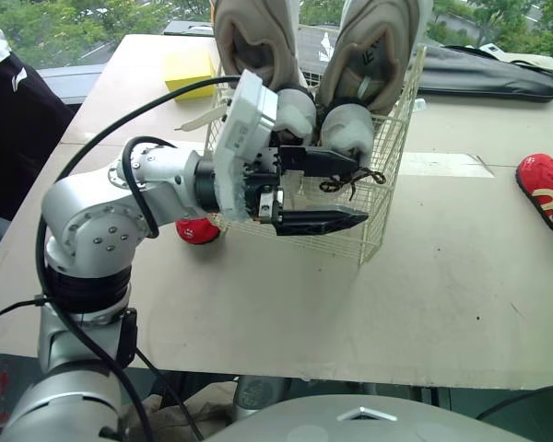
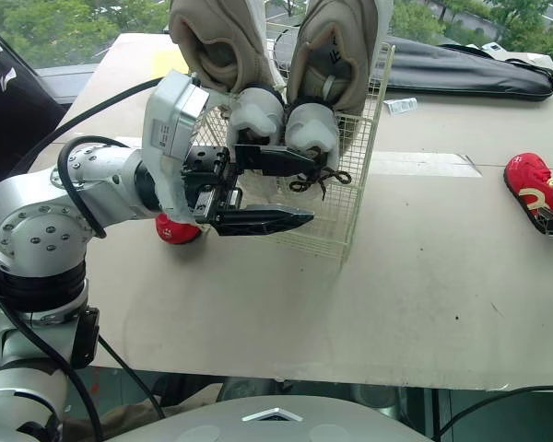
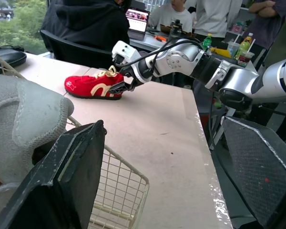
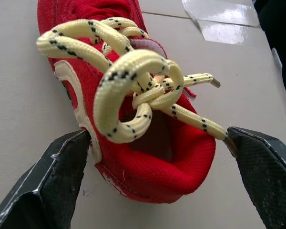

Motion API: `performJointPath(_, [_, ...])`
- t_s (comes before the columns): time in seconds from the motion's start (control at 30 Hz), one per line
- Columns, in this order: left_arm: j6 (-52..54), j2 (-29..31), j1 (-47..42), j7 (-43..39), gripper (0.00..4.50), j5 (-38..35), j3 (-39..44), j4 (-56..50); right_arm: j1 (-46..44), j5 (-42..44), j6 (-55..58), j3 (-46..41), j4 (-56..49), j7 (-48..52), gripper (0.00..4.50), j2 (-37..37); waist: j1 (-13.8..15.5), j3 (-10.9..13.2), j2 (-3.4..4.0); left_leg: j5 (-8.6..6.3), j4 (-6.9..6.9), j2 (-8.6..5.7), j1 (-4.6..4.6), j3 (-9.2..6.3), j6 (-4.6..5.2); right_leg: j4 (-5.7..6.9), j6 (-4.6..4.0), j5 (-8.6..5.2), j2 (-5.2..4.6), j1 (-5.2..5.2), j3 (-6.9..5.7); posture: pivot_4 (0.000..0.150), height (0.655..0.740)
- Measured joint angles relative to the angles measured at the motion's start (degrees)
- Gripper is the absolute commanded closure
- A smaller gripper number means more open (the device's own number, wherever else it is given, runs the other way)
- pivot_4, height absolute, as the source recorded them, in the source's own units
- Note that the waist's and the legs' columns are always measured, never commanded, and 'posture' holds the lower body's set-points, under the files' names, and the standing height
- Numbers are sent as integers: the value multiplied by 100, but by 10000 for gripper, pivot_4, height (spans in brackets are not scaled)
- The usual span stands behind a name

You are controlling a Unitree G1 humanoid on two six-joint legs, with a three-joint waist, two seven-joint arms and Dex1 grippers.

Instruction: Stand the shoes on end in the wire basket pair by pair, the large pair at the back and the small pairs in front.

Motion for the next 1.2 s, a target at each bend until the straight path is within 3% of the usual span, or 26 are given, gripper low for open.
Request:
performJointPath(0.03, [0,-15,-1,9,0,10,0,-2,-62,-8,-1,35,73,29,8222,1,0,0,0,0,0,0,0,1,0,0,0,0,0,0,2,1500,7400])
performJointPath(0.2, [6,-22,-1,43,0,15,7,-9,-162,-50,8,86,172,143,30920,0,10,-1,-1,0,2,0,0,-1,0,0,1,0,-2,1,1,1500,7400])
performJointPath(0.33, [17,-64,-4,127,0,15,10,-11,84,-100,-164,80,76,283,44043,-67,32,-1,-2,0,4,0,-1,-3,0,0,1,0,-4,2,-1,1500,7400])
performJointPath(0.43, [18,-177,-10,280,0,6,78,43,1090,-271,-1002,-14,-506,875,44043,-412,117,4,13,0,0,-2,-9,-11,0,-3,5,-3,-1,0,2,1500,7400])
performJointPath(0.57, [179,-289,-51,511,0,-317,204,244,1756,-311,-1970,-438,-1109,1638,44043,-667,90,12,31,0,3,-1,2,0,0,9,7,-2,0,-1,18,1500,7400])
performJointPath(0.67, [574,257,46,243,0,-560,289,329,2420,261,-2309,-1785,-2313,3062,44043,-822,6,21,45,-1,0,4,9,-9,1,19,6,-3,11,-1,18,1500,7400])
performJointPath(0.9, [1205,461,-590,-60,0,-1243,478,1290,3225,1059,-1890,-3593,-4028,5281,44043,-1251,27,46,-1,0,9,5,7,-20,1,24,5,-3,6,3,6,1500,7400])
performJointPath(1.07, [1975,729,-1804,-768,0,-1451,448,2221,2764,2264,-1430,-4183,-5294,6489,44043,-2081,-10,56,-6,-1,10,6,13,-22,1,23,5,-4,7,8,2,1500,7400])
performJointPath(1.2, [2099,898,-1800,-1412,0,-1077,59,2213,2052,2699,-1683,-3544,-5370,6505,44043,-2525,-10,67,-6,1,11,5,8,-15,-2,23,4,-4,-1,2,7,1500,7400])
